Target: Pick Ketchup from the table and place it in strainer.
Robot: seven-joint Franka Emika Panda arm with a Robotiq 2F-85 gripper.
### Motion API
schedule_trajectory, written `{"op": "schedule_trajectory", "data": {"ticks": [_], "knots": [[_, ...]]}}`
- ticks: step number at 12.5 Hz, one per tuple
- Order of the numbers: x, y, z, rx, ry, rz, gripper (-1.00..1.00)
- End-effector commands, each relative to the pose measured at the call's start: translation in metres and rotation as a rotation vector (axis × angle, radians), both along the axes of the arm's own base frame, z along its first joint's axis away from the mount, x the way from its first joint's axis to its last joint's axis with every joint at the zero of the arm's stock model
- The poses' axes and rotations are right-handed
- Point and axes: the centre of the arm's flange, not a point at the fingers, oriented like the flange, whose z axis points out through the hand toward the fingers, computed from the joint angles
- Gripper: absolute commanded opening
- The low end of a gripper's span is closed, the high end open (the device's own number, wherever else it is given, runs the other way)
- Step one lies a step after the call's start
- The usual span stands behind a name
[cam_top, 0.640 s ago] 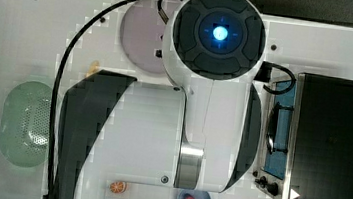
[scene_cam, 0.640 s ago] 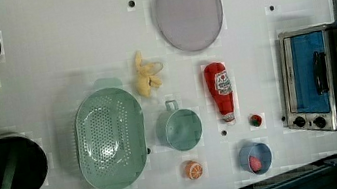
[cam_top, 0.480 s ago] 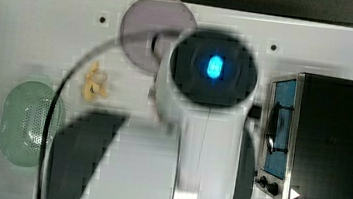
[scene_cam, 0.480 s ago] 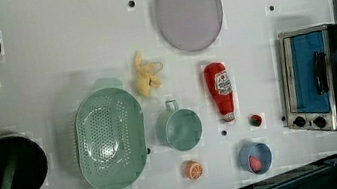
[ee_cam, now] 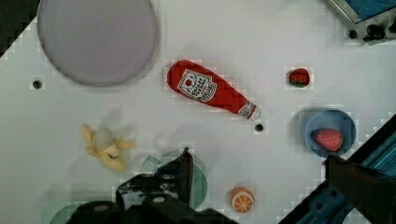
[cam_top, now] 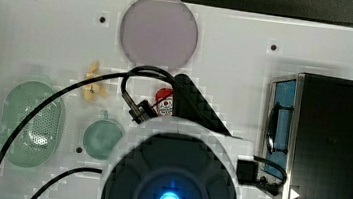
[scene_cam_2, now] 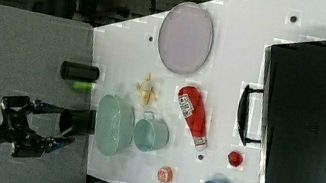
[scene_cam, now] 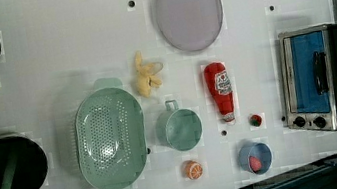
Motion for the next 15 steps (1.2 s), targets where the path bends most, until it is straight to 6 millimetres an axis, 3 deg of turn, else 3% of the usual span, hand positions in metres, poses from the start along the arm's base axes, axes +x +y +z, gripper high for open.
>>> {"op": "schedule_trajectory", "data": {"ticks": [1, 8, 12, 15], "knots": [[0.029, -0.015, -0.088, 0.029, 0.150, 0.071, 1.00], [0.067, -0.020, -0.200, 0.072, 0.069, 0.680, 1.00], [0.066, -0.017, -0.268, 0.054, 0.008, 0.950, 1.00], [0.059, -0.007, -0.321, 0.057, 0.009, 0.996, 1.00]]}}
